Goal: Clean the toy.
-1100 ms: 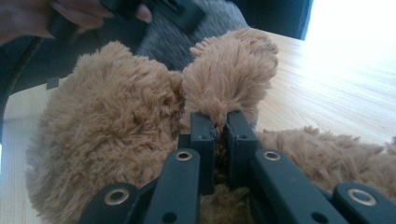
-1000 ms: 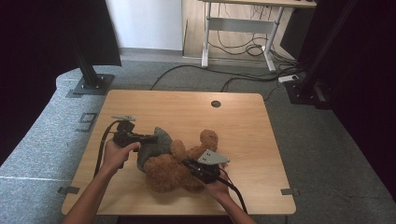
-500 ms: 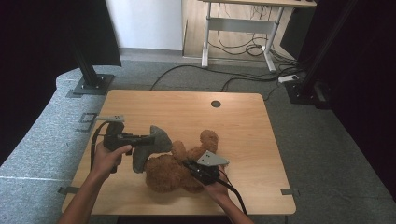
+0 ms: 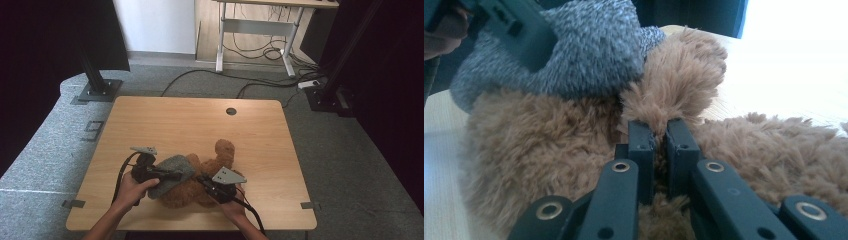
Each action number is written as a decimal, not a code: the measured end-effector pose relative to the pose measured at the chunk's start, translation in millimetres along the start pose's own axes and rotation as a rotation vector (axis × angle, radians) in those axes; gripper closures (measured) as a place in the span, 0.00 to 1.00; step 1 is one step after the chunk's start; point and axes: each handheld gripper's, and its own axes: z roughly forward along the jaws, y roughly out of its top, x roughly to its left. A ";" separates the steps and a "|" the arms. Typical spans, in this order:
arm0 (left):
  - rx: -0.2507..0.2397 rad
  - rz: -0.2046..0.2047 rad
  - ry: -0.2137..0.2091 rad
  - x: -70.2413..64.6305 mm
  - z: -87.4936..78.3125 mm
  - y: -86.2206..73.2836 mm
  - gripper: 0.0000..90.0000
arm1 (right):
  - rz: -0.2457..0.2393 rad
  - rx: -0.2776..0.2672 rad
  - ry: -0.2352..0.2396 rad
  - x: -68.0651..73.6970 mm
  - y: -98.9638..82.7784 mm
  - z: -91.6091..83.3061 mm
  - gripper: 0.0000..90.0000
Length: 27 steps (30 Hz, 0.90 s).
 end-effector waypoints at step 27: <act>-0.037 0.083 -0.010 -12.5 2.2 63.8 0.92 | -0.027 -0.022 0.000 5.4 -5.9 -4.8 0.94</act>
